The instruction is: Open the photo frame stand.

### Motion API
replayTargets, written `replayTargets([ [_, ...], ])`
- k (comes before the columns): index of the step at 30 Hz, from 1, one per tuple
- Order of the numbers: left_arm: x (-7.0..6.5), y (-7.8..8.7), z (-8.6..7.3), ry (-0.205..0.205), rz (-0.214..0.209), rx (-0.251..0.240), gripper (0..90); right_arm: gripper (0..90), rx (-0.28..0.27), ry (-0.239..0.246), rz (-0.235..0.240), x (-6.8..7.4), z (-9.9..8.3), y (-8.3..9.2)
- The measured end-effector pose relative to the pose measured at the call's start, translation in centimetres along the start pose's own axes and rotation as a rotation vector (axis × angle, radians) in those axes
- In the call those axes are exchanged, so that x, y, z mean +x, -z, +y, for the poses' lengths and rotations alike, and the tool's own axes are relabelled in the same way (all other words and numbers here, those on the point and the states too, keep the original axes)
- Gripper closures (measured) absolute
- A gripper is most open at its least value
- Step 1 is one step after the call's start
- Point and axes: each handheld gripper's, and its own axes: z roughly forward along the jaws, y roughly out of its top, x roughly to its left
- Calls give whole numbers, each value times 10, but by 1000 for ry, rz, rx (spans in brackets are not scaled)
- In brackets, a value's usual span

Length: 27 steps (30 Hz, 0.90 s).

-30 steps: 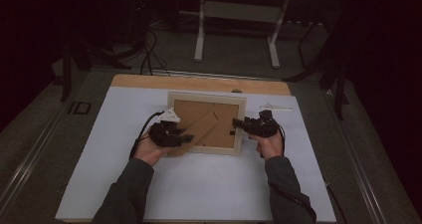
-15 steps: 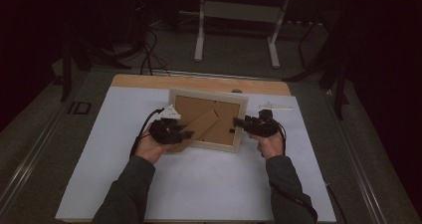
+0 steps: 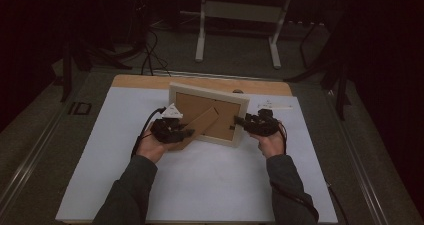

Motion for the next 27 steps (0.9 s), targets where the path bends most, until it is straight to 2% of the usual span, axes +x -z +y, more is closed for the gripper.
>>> replayTargets([
  [8, -2, 0, 0, 2, 6, -3, 719, 586, -4, -4, -6, 1, 1, 0],
  [14, -3, -2, 0, 5, 10, -8, 726, 582, -8, 22, -20, 3, 7, 2],
  [21, -4, -5, 0, 9, 19, -4, 728, 571, -14, 23, -31, 4, 7, 1],
  [25, -6, -9, 0, 0, 41, 13, 724, 551, -17, 26, -34, 5, 8, 1],
  [27, -5, -11, 0, 10, 53, 15, 721, 550, -17, 28, -34, 5, 8, 2],
])
